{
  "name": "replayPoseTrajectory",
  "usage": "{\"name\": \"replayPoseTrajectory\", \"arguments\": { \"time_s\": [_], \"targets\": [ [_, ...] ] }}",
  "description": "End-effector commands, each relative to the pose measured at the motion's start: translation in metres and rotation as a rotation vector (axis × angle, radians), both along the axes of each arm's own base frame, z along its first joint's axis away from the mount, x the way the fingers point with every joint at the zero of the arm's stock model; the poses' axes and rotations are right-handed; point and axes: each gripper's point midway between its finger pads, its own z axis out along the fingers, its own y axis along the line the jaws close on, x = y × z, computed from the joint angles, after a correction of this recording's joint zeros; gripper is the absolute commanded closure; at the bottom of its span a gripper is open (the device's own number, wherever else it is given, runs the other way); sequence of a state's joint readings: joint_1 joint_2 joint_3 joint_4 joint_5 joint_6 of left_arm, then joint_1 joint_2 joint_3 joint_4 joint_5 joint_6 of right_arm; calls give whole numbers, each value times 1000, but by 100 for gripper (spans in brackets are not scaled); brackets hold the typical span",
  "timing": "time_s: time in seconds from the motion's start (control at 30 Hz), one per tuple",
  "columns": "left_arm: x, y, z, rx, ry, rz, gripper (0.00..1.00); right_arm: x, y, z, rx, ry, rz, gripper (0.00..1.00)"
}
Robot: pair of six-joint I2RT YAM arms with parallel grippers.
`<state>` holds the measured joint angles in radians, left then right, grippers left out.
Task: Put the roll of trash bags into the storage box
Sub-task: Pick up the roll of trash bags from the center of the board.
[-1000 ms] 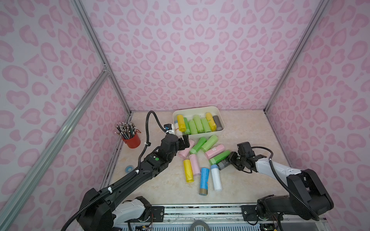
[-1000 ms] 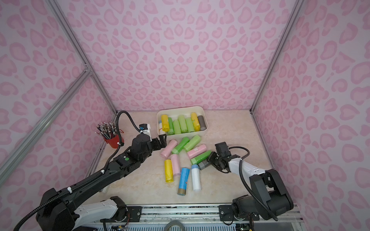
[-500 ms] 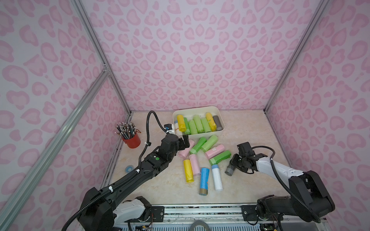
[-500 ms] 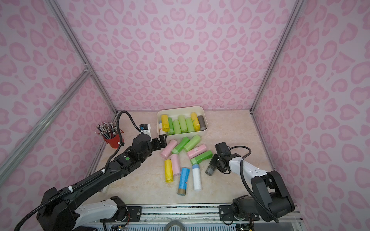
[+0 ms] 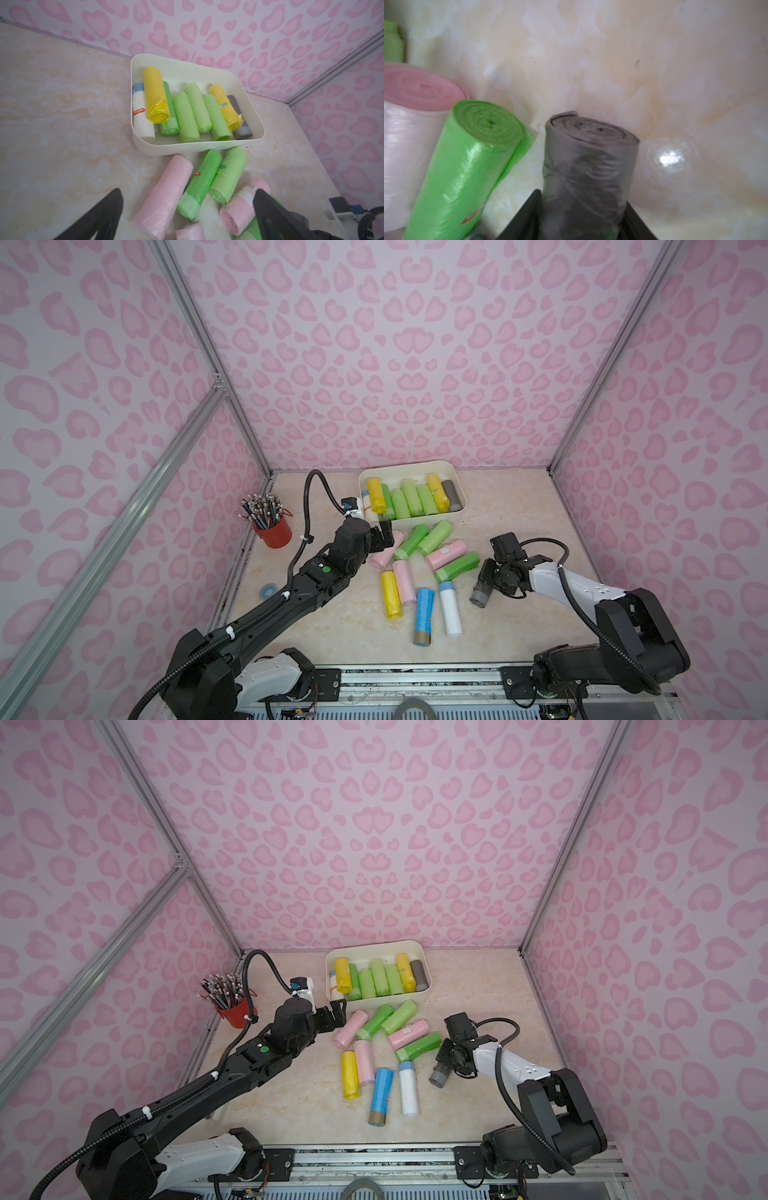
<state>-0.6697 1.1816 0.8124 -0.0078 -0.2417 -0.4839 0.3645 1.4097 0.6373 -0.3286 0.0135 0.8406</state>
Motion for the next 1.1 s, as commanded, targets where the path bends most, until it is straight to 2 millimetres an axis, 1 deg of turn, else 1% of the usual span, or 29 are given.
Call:
{"name": "replayPoseTrajectory", "arguments": {
  "time_s": [0.0, 0.1, 0.27, 0.5, 0.73, 0.9, 1.07],
  "targets": [
    [3, -3, 6, -3, -19, -6, 0, -27, -8, -18, -38, 119, 11, 45],
    [3, -3, 5, -7, -17, -7, 0, -27, -6, -18, -35, 116, 14, 47],
    [2, -4, 7, -10, -16, -14, 0, -26, -4, -12, -17, 100, 17, 57],
    [2, -7, 7, -19, -12, -28, 0, -22, 4, 1, 31, 64, 28, 62],
    [0, -16, 5, -8, 9, -77, 0, -15, 18, 23, 96, 14, 71, 66],
    [0, -23, -4, 15, 50, -107, 0, -6, 25, 40, 114, -25, 98, 66],
    [-1, -27, -4, 1, 54, -125, 0, 6, 33, 60, 113, -64, 135, 66]
  ]
}}
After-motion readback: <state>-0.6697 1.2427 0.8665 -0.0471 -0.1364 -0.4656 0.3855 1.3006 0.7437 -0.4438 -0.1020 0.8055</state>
